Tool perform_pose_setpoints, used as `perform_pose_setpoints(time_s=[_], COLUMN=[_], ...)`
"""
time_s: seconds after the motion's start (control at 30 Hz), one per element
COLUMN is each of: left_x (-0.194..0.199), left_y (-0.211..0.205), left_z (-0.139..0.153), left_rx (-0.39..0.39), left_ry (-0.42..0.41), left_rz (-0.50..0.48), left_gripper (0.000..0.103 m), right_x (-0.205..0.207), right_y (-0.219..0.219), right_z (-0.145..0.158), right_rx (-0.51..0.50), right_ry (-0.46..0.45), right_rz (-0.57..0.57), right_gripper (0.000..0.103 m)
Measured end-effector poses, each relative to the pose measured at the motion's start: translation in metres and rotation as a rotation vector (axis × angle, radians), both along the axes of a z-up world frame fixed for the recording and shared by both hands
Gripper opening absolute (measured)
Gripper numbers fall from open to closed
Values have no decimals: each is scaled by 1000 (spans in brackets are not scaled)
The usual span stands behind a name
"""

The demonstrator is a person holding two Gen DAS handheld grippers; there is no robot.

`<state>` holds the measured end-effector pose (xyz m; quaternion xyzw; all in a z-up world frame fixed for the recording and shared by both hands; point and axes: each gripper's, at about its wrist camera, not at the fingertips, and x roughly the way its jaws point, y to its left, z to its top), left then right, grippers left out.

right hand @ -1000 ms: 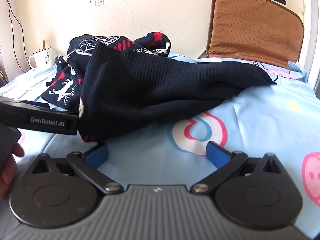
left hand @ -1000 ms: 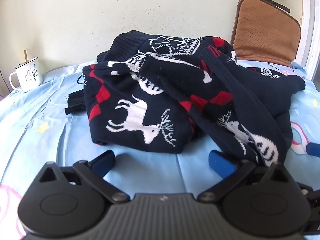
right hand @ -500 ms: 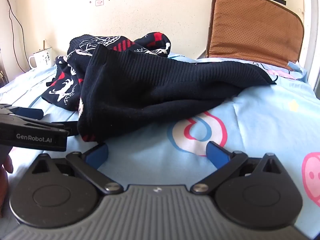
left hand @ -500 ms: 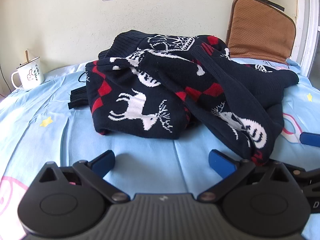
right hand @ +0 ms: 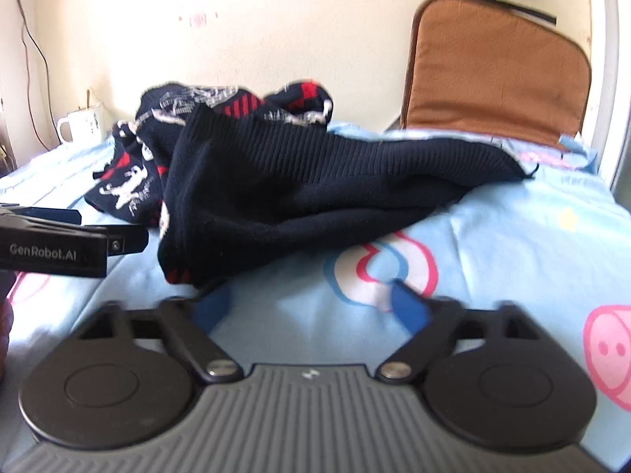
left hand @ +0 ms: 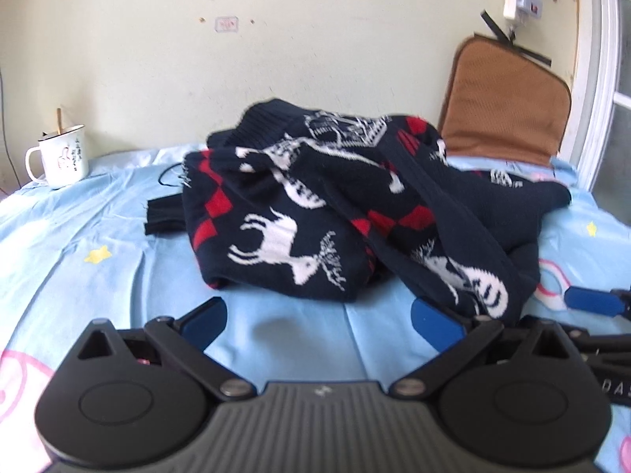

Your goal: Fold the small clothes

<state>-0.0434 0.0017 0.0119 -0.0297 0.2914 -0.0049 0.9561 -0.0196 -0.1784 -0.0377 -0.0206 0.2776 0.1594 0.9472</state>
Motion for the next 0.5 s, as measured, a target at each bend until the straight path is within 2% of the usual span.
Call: perform_pose_setpoints(time_s=[0.03,0.1,0.23,0.27,0.37,0.43,0.5], left_x=[-1,0,3,3,4,5,6], left_y=[3,6,19,24,35,41,45], left_z=[1,3,5,5,4,4,4], left_rx=[-11,-30,-91,-110,-152,-172,-189], left_ry=[-12,-26,-35,-36,-35,-47,-50], left_rz=[10,27,67,83,119,136,147], left_gripper=[103,103,103,103,102,101,100], right_x=[-1,2,8,13,36,52,62], right_y=[-2,-6,-3,-1,15,32,51], right_z=[2,12,40,46,56,54,45], right_rx=[3,34,103,120,155,145,79], right_ry=[-12,-29,-120,-122,-83,-32,-1], right_rz=[-1,6,59,77,122,159,164], right_gripper=[55,50,51,55,66,69,65])
